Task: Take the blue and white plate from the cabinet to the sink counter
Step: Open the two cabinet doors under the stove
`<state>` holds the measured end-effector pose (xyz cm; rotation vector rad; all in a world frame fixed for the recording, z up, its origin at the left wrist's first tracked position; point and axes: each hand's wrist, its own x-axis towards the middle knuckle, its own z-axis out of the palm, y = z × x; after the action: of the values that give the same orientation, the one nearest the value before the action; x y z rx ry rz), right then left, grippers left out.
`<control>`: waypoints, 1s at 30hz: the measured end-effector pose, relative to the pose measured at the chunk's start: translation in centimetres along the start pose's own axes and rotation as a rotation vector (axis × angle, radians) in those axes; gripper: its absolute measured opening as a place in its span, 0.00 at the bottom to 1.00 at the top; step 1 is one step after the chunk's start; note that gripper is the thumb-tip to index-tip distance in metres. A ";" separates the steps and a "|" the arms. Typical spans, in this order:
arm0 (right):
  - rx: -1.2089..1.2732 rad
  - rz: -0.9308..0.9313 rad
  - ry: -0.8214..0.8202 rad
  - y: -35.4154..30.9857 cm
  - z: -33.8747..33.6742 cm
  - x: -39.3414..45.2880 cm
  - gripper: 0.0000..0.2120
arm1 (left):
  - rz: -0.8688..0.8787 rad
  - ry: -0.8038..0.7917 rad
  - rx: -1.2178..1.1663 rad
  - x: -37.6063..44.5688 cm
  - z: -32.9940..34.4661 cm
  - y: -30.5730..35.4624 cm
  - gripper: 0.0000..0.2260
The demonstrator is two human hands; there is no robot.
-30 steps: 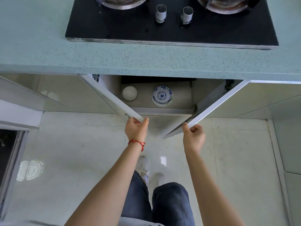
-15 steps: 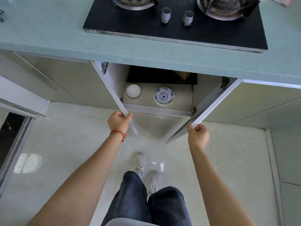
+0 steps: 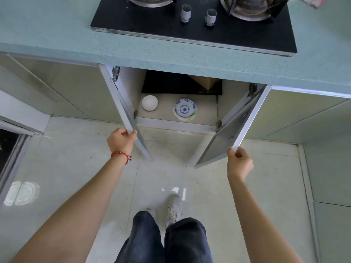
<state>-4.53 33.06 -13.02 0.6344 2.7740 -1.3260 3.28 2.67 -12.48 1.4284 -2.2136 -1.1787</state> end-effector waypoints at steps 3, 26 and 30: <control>-0.017 0.015 0.031 0.5 -0.9 -0.1 0.19 | 0.035 0.005 0.039 0.3 -1.3 -1.2 0.08; 0.011 0.159 0.213 3.0 -4.9 0.7 0.07 | -0.007 0.101 0.136 0.6 -5.5 -4.6 0.07; 0.033 0.215 0.256 2.6 -5.1 -0.3 0.09 | -0.099 0.146 0.108 0.7 -6.0 -5.1 0.08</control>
<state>-2.44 38.27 -11.63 1.1434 2.7718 -1.3316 9.80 -1.86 -12.53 1.6279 -2.1577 -0.9623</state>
